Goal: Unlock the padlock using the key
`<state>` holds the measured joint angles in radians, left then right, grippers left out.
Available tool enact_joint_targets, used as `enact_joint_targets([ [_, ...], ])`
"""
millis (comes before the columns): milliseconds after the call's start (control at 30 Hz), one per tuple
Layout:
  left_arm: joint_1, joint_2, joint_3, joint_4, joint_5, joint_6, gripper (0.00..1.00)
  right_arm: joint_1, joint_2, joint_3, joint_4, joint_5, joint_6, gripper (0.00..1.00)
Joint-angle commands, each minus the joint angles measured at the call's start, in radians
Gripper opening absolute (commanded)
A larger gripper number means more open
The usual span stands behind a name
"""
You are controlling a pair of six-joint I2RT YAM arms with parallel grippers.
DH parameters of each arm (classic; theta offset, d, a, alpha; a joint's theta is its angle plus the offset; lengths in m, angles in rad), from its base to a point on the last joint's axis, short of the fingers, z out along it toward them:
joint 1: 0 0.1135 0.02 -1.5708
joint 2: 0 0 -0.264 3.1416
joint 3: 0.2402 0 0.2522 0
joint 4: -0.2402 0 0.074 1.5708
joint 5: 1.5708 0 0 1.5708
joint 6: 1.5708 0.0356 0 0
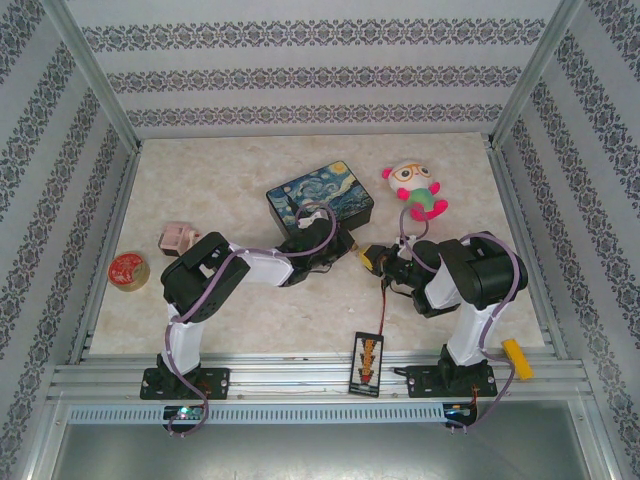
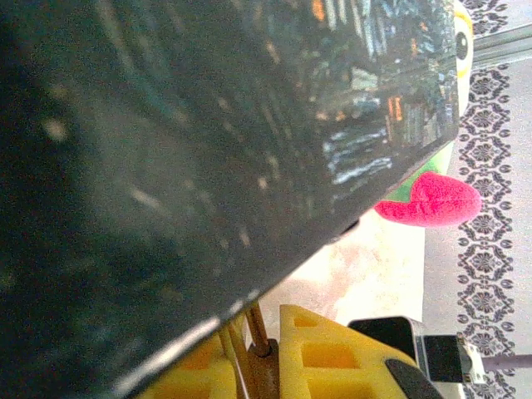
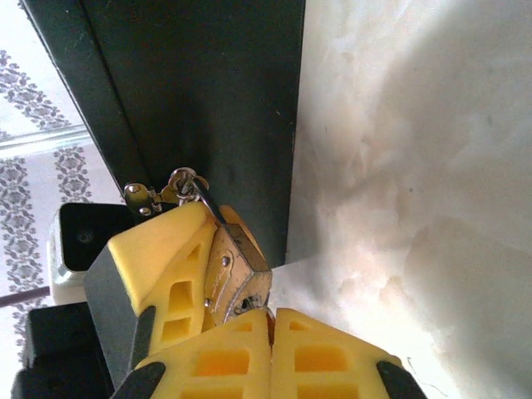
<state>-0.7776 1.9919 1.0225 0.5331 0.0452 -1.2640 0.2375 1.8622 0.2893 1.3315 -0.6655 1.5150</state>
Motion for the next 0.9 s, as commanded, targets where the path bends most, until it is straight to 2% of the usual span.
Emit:
enact_joint_targets([
  [0,-0.015,0.022,-0.053,0.060,0.217,-0.051,0.06,-0.011,0.005,0.048,0.055,-0.016,0.066,0.00],
  [400,-0.015,0.013,-0.093,0.105,0.309,-0.029,0.03,-0.058,0.006,0.116,0.055,-0.077,0.087,0.00],
  [733,-0.014,0.004,-0.060,0.015,0.409,-0.061,0.03,-0.054,0.015,0.138,0.055,-0.072,0.004,0.00],
  [867,-0.012,-0.013,-0.041,-0.062,0.446,-0.026,0.03,-0.068,0.026,0.149,0.055,-0.085,-0.026,0.00],
])
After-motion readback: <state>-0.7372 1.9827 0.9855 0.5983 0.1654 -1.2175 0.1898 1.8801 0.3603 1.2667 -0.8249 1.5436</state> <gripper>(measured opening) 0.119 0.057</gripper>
